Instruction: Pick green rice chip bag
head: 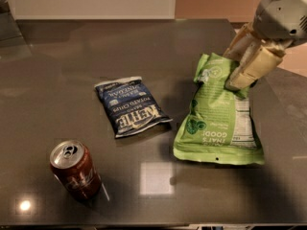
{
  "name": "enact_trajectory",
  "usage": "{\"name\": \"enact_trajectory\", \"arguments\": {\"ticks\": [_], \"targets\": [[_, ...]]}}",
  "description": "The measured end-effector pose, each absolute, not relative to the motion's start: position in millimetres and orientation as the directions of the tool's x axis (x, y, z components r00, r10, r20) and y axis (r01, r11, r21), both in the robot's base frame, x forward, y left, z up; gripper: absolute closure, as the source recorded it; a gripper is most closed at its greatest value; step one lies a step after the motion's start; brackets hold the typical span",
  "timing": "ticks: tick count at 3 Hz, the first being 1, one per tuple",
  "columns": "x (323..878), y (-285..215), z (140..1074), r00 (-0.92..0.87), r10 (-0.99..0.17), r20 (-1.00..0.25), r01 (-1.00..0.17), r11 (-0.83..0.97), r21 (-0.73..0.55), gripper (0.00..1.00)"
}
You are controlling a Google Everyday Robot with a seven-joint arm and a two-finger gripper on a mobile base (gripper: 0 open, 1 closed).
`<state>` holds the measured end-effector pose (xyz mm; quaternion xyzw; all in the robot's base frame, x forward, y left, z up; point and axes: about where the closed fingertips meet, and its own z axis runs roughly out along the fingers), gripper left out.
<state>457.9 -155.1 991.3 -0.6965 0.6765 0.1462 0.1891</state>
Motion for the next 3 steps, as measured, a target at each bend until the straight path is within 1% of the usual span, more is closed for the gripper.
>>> {"name": "enact_trajectory", "arguments": {"ticks": [1,2,3], "targets": [[475,-148,1019,0.056,-0.87,-0.49,-0.993,0.003,-0.118,1.0],[484,-146,1039,0.057,-0.869,-0.491,-0.987,0.024,-0.158,1.0],[484,-146,1039,0.057,-0.869,-0.491,-0.987,0.025,-0.158,1.0]]}}
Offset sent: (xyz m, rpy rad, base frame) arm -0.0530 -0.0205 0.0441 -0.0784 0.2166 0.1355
